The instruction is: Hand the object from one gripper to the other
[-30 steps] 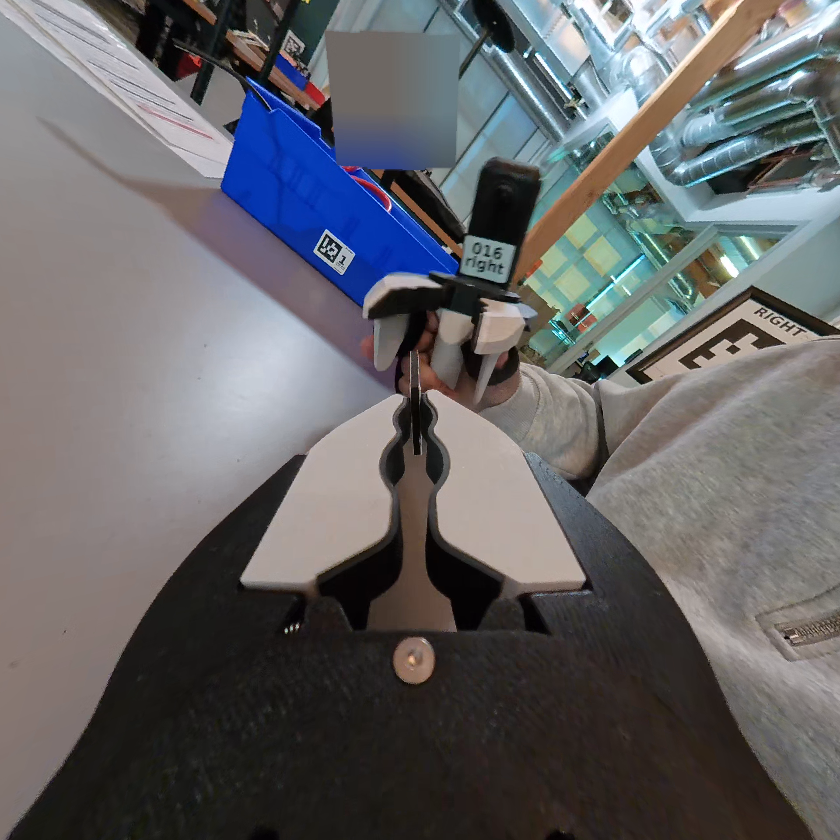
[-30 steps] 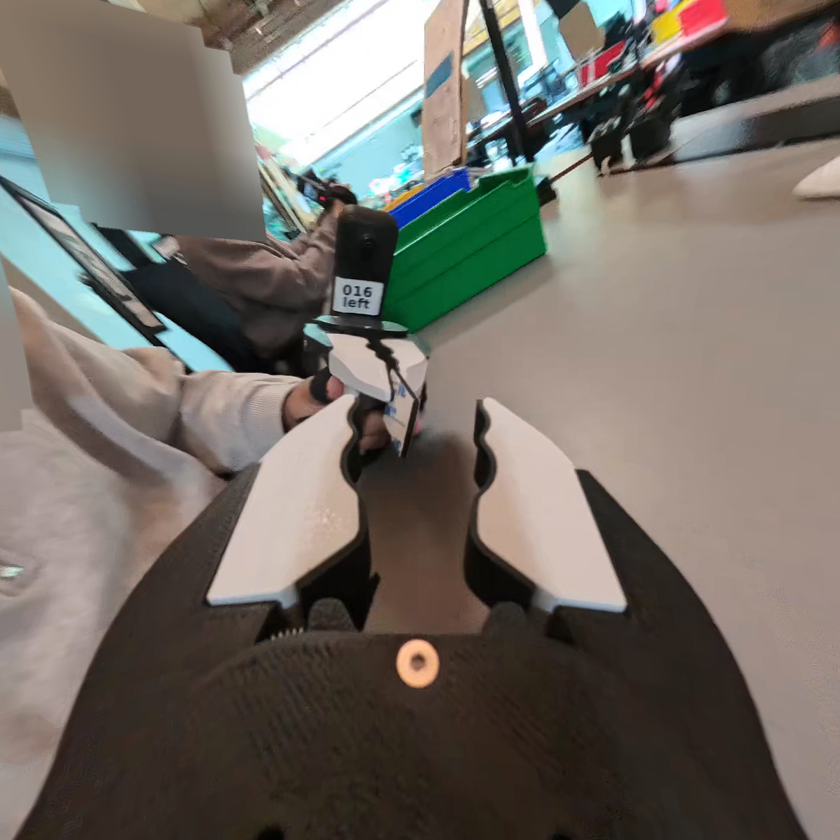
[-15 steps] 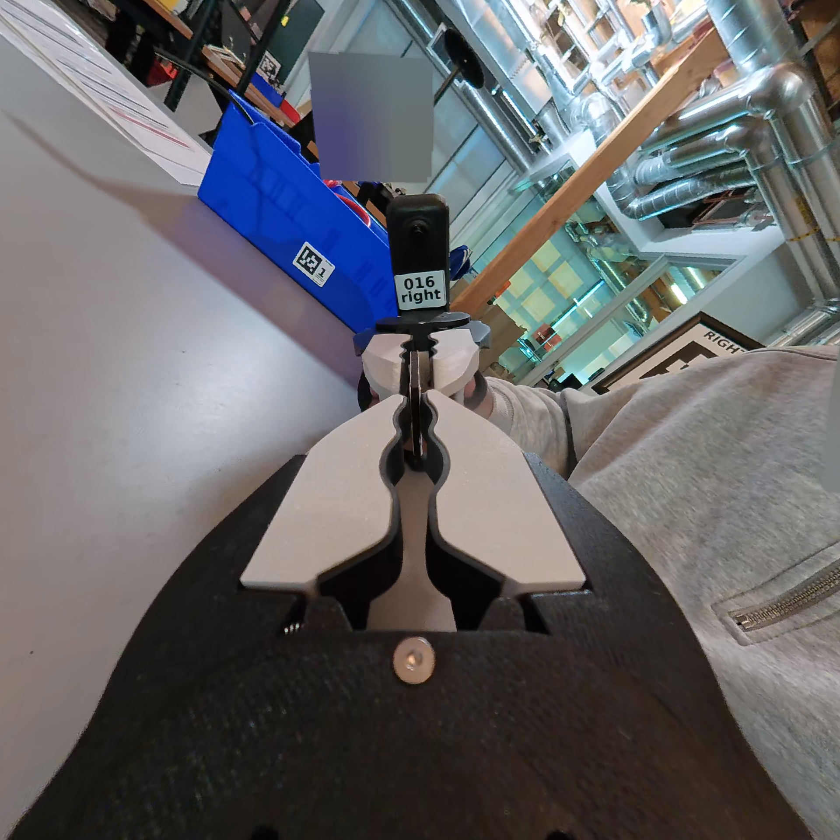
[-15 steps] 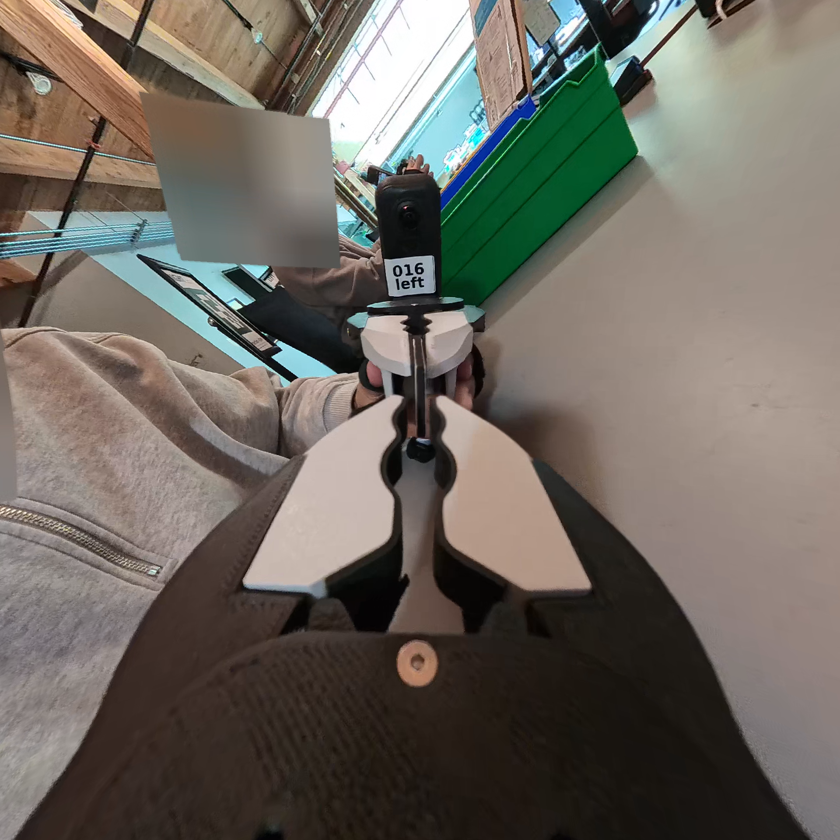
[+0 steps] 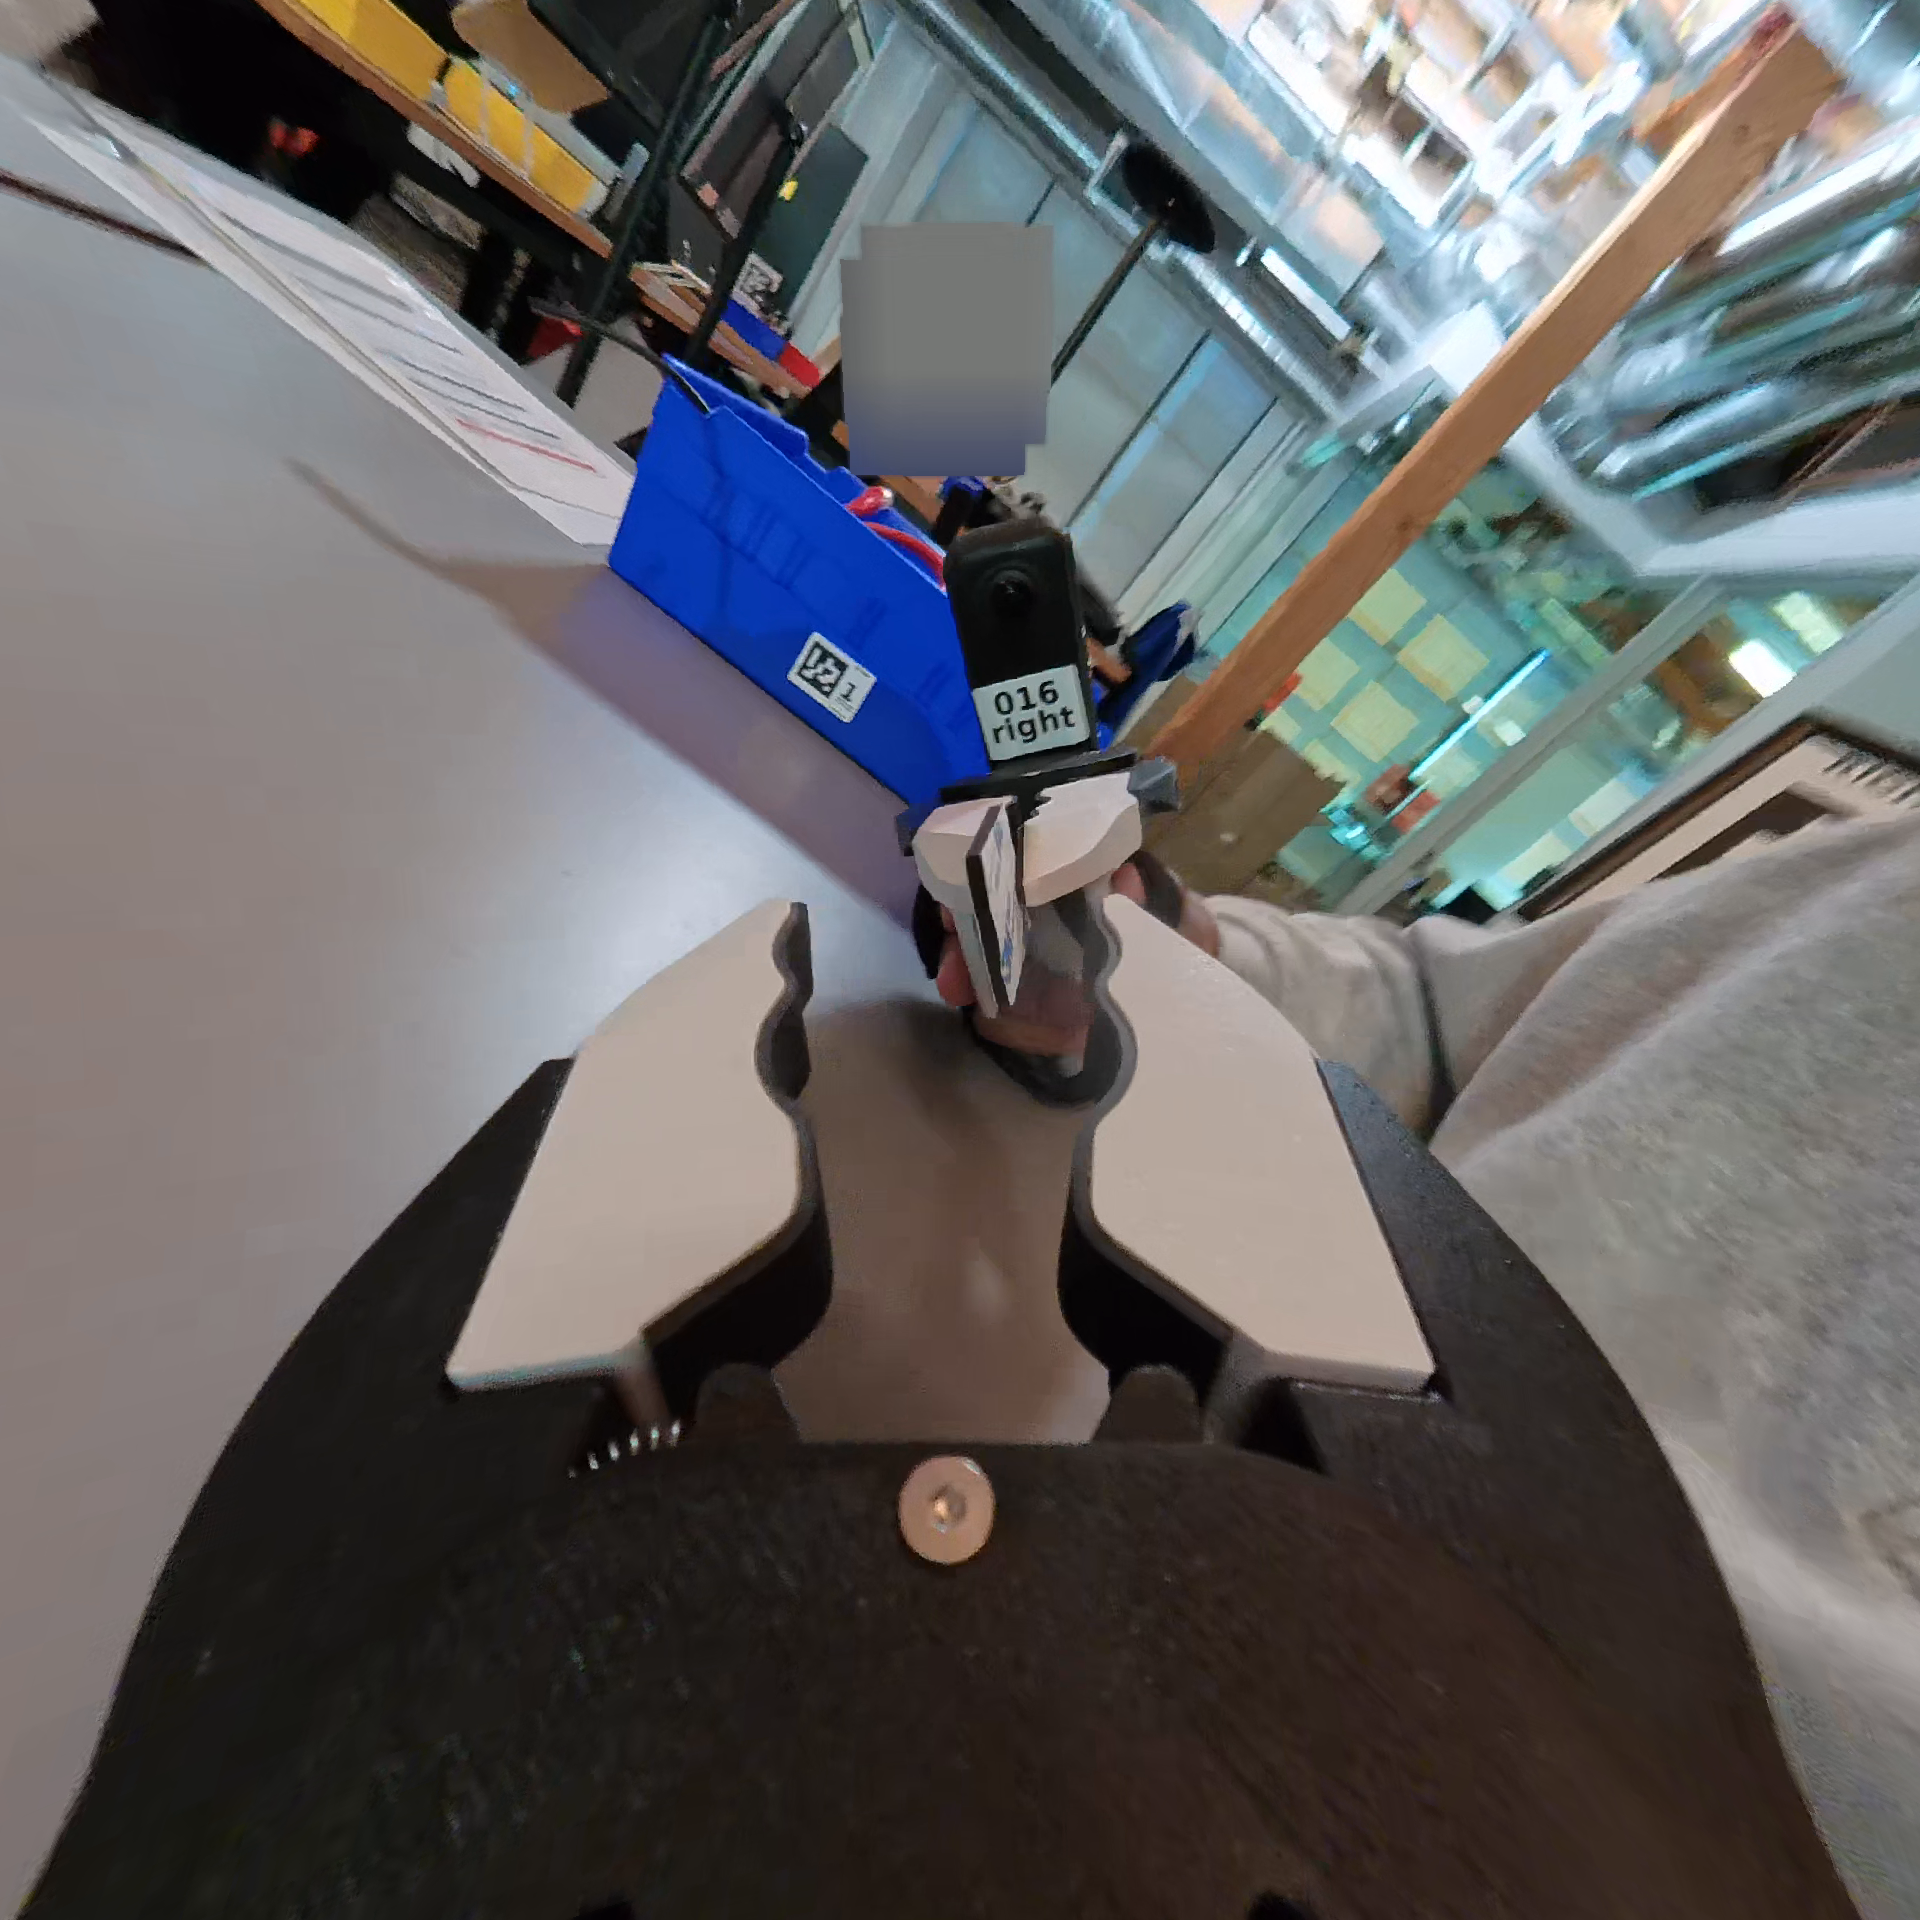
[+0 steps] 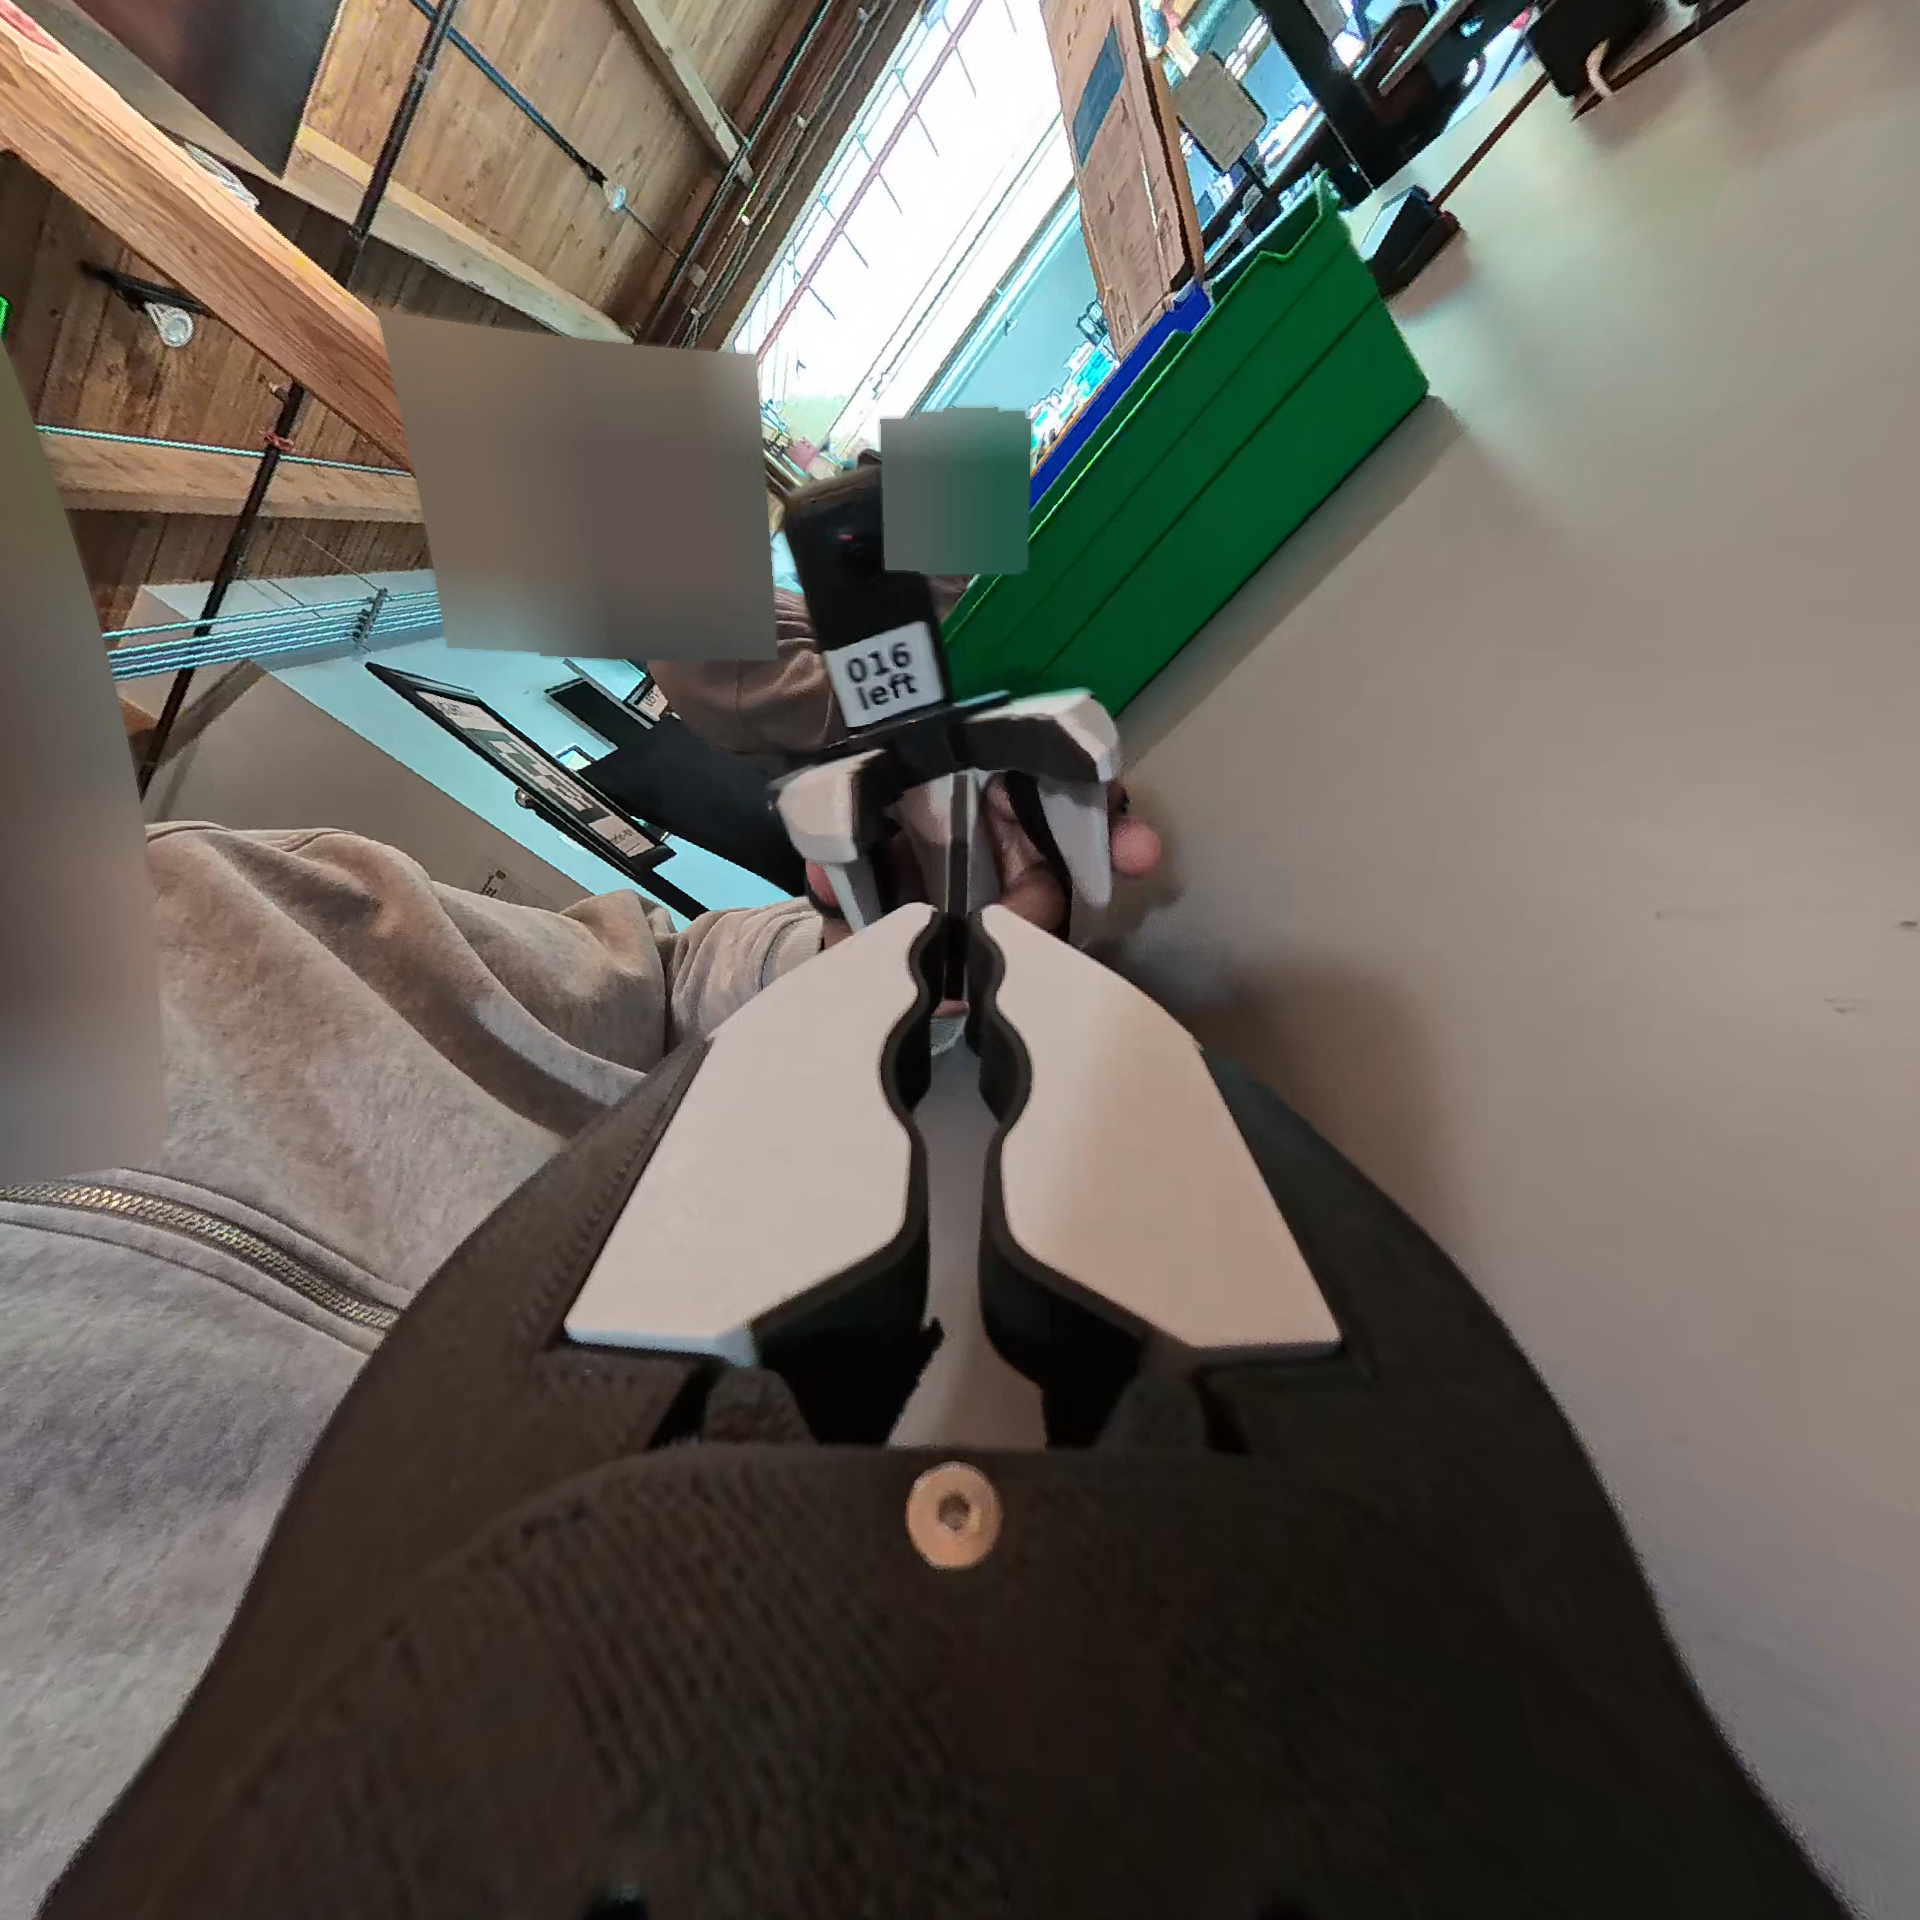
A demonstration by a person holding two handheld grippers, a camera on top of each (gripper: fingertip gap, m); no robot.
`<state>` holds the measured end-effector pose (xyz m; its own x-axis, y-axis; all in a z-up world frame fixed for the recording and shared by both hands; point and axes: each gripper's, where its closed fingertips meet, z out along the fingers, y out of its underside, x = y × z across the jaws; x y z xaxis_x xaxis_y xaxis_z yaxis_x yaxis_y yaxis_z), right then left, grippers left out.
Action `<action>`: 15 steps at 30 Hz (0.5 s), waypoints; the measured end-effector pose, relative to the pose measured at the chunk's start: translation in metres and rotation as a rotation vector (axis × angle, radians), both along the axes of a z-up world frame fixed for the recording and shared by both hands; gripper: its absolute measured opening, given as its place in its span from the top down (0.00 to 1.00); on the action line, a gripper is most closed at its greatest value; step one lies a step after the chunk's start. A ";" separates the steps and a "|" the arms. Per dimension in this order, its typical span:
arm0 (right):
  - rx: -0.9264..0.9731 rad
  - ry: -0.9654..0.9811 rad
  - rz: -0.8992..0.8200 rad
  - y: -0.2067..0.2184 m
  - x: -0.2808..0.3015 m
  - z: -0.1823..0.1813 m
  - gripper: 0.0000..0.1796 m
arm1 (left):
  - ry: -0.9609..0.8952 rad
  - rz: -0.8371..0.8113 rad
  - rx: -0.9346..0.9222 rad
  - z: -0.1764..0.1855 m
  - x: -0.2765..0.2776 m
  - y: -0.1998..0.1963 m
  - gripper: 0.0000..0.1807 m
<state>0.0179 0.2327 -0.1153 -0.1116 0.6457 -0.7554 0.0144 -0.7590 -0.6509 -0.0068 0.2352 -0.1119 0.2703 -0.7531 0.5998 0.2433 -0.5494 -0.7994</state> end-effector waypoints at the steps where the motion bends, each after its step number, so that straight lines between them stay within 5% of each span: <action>1: -0.008 -0.003 0.000 0.001 0.001 -0.001 0.98 | 0.050 0.010 0.056 0.001 0.000 -0.001 0.72; 5: -0.042 0.017 0.012 0.002 0.003 0.000 0.98 | 0.247 -0.008 0.355 0.006 0.004 -0.014 0.71; 10: -0.085 0.054 0.035 -0.001 0.004 0.003 0.98 | 0.268 0.050 0.598 0.021 0.000 -0.021 0.72; 15: -0.116 0.073 0.098 -0.010 0.001 0.006 0.98 | 0.308 -0.018 0.630 0.013 0.000 -0.026 0.60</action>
